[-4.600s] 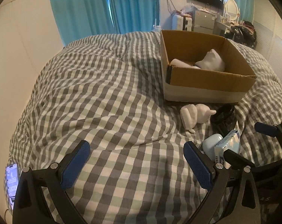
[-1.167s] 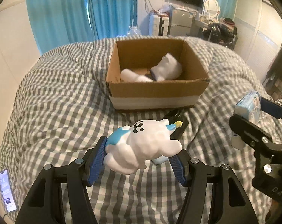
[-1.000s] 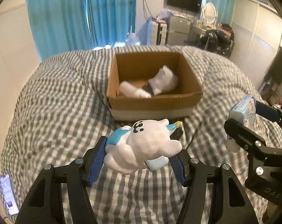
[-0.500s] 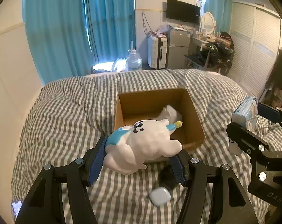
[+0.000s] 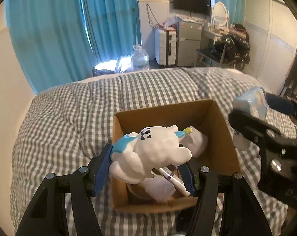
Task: Organize objects
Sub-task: 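Carry the plush toy and tissue pack over the box and release both inside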
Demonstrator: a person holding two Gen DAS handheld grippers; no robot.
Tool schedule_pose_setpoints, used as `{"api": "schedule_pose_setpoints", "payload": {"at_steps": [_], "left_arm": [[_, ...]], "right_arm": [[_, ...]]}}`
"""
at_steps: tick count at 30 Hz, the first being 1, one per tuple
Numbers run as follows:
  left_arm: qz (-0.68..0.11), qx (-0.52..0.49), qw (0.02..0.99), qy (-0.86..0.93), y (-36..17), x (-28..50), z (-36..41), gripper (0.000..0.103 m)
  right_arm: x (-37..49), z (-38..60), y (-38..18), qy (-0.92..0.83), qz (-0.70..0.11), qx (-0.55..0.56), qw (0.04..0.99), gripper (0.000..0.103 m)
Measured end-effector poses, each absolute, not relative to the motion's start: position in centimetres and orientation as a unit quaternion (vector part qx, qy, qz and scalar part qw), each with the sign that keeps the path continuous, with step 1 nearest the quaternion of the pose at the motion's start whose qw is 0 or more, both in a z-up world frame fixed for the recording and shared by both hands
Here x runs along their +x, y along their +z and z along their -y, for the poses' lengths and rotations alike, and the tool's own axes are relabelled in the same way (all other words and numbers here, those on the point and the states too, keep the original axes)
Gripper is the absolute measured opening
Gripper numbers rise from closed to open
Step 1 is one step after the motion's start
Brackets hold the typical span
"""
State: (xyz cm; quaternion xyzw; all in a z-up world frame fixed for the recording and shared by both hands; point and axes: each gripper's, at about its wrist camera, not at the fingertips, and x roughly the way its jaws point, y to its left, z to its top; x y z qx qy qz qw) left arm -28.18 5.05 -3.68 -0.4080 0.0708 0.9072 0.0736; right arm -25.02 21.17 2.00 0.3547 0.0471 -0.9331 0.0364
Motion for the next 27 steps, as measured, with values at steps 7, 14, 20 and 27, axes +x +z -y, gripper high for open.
{"api": "schedule_pose_setpoints", "payload": {"at_steps": [7,14,20,27], "left_arm": [[-0.069,-0.432,0.079,0.896,-7.8,-32.5,-5.5,0.065],[-0.056,-0.438,0.095,0.892,-9.6,-34.2,-5.4,0.065],[-0.032,-0.437,0.106,0.893,-8.5,-33.5,-4.6,0.072],[-0.042,-0.397,0.105,0.911,-3.0,-29.4,-4.6,0.090]], "right_arm": [[-30.5,-21.8,-2.6,-0.919,-0.034,0.392,0.032,0.073],[-32.1,-22.0,-5.4,-0.913,-0.032,0.405,0.033,0.073],[-31.3,-22.6,-4.3,-0.918,-0.005,0.396,0.035,0.089],[-27.6,-24.0,0.4,-0.931,0.023,0.365,0.009,0.096]]}}
